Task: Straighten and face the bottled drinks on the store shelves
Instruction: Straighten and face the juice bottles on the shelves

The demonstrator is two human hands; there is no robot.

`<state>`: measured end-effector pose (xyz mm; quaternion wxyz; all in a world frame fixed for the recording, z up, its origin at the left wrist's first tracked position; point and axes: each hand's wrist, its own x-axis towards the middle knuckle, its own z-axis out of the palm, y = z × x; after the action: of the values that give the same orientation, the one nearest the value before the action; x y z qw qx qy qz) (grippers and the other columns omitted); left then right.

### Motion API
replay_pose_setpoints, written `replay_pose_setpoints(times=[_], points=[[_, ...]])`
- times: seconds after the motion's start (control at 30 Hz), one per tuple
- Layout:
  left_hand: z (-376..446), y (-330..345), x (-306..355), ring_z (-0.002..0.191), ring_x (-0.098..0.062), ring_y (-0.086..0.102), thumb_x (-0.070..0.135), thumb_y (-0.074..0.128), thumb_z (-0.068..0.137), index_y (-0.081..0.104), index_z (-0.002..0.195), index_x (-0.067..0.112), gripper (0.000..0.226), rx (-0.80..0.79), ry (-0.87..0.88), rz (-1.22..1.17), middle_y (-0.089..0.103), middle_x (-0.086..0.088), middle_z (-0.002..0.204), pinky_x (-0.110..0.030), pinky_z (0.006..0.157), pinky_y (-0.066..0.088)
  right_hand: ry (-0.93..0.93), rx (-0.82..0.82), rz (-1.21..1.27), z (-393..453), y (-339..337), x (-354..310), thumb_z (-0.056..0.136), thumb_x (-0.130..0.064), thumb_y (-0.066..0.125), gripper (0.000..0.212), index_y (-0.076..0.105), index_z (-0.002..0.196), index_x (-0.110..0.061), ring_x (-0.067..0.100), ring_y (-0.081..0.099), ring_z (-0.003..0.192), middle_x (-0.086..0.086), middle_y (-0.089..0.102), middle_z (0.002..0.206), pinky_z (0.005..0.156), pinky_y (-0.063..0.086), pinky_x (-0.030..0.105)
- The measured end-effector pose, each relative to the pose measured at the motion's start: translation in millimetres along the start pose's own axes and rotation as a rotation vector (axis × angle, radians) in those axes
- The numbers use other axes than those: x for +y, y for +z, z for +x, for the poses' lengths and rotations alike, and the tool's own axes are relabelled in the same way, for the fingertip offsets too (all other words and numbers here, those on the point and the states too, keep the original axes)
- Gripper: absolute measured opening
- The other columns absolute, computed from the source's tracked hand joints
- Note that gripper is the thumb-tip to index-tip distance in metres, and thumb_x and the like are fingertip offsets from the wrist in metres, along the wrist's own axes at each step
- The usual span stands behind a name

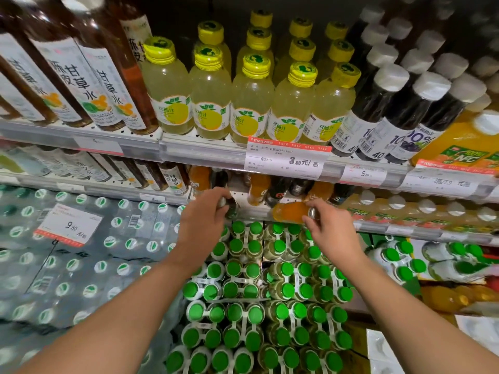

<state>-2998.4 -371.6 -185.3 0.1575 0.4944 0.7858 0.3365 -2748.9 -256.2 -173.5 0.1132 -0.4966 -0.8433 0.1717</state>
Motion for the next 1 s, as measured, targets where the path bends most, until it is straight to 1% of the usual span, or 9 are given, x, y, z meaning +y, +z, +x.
replay_pose_setpoints(times=[0.1, 0.23, 0.33, 0.4, 0.43, 0.6, 0.8, 0.9, 1.0], points=[[-16.6, -15.9, -6.2, 0.079, 0.002, 0.049, 0.007, 0.071, 0.09, 0.065, 0.111, 0.024, 0.028, 0.026, 0.043, -0.026, 0.058, 0.02, 0.09, -0.005, 0.069, 0.038, -0.045, -0.052, 0.057, -0.4, 5.4, -22.9, 0.094, -0.018, 0.072, 0.031, 0.067, 0.124, -0.01, 0.005, 0.059, 0.068, -0.005, 0.067, 0.087, 0.072, 0.043, 0.015], [-26.9, -33.3, -15.3, 0.077, 0.003, 0.056, 0.007, 0.072, 0.089, 0.067, 0.11, 0.027, 0.029, 0.039, 0.01, -0.077, 0.06, 0.023, 0.087, -0.002, 0.069, 0.038, -0.112, -0.054, 0.068, 13.7, 17.2, -55.5, 0.097, -0.021, 0.069, 0.035, 0.064, 0.13, -0.011, -0.001, 0.054, 0.066, -0.002, 0.071, 0.097, 0.071, 0.042, 0.01], [-31.3, -44.6, -23.3, 0.075, 0.004, 0.055, 0.008, 0.074, 0.088, 0.068, 0.108, 0.026, 0.028, 0.041, -0.005, -0.059, 0.061, 0.023, 0.089, 0.0, 0.07, 0.037, -0.142, -0.028, 0.071, 30.1, 30.5, -77.1, 0.097, -0.02, 0.068, 0.036, 0.063, 0.132, -0.01, 0.014, 0.068, 0.082, 0.005, 0.074, 0.111, 0.082, 0.055, 0.029], [-33.9, -52.1, -27.9, 0.08, 0.004, 0.056, 0.009, 0.074, 0.088, 0.068, 0.108, 0.025, 0.027, 0.046, -0.003, -0.057, 0.062, 0.024, 0.095, 0.001, 0.073, 0.036, -0.143, -0.019, 0.051, 42.6, 39.3, -88.3, 0.097, -0.017, 0.067, 0.034, 0.063, 0.13, -0.01, 0.023, 0.071, 0.093, 0.007, 0.073, 0.112, 0.087, 0.055, 0.037], [-35.6, -55.5, -30.3, 0.083, 0.002, 0.058, 0.009, 0.074, 0.088, 0.068, 0.107, 0.026, 0.026, 0.045, -0.003, -0.056, 0.064, 0.023, 0.097, 0.0, 0.074, 0.037, -0.143, -0.018, 0.032, 49.2, 44.0, -92.6, 0.096, -0.016, 0.068, 0.033, 0.063, 0.129, -0.01, 0.026, 0.071, 0.095, 0.008, 0.073, 0.11, 0.086, 0.055, 0.038], [-43.5, -65.4, -44.9, 0.085, -0.011, 0.066, 0.013, 0.073, 0.089, 0.067, 0.107, 0.027, 0.023, 0.024, -0.032, -0.058, 0.071, 0.011, 0.099, -0.031, 0.076, 0.054, -0.131, -0.077, -0.152, 78.6, 64.4, -103.5, 0.095, -0.018, 0.063, 0.026, 0.067, 0.12, -0.009, 0.04, 0.068, 0.096, 0.016, 0.074, 0.1, 0.079, 0.053, 0.044], [-49.1, -73.8, -57.1, 0.078, -0.008, 0.062, 0.014, 0.072, 0.09, 0.067, 0.105, 0.029, 0.022, 0.001, -0.057, -0.05, 0.07, 0.013, 0.092, -0.028, 0.069, 0.05, -0.105, -0.162, -0.312, 98.9, 76.2, -111.0, 0.094, -0.02, 0.061, 0.021, 0.068, 0.112, -0.012, 0.039, 0.067, 0.098, 0.013, 0.073, 0.104, 0.076, 0.053, 0.04], [-51.5, -76.3, -60.9, 0.078, -0.006, 0.062, 0.014, 0.072, 0.09, 0.067, 0.105, 0.029, 0.022, -0.019, -0.058, -0.046, 0.07, 0.013, 0.09, -0.026, 0.069, 0.05, -0.1, -0.199, -0.383, 106.6, 79.0, -115.4, 0.096, -0.021, 0.058, 0.017, 0.064, 0.11, -0.013, 0.037, 0.064, 0.104, 0.012, 0.069, 0.111, 0.069, 0.045, 0.036], [-54.3, -78.0, -61.9, 0.075, -0.007, 0.061, 0.014, 0.071, 0.091, 0.066, 0.105, 0.029, 0.021, -0.04, -0.059, -0.059, 0.068, 0.012, 0.086, -0.025, 0.066, 0.049, -0.067, -0.228, -0.38, 115.0, 78.1, -121.4, 0.102, -0.027, 0.05, 0.025, 0.063, 0.117, -0.013, 0.038, 0.06, 0.115, 0.015, 0.065, 0.123, 0.078, 0.049, 0.039]])
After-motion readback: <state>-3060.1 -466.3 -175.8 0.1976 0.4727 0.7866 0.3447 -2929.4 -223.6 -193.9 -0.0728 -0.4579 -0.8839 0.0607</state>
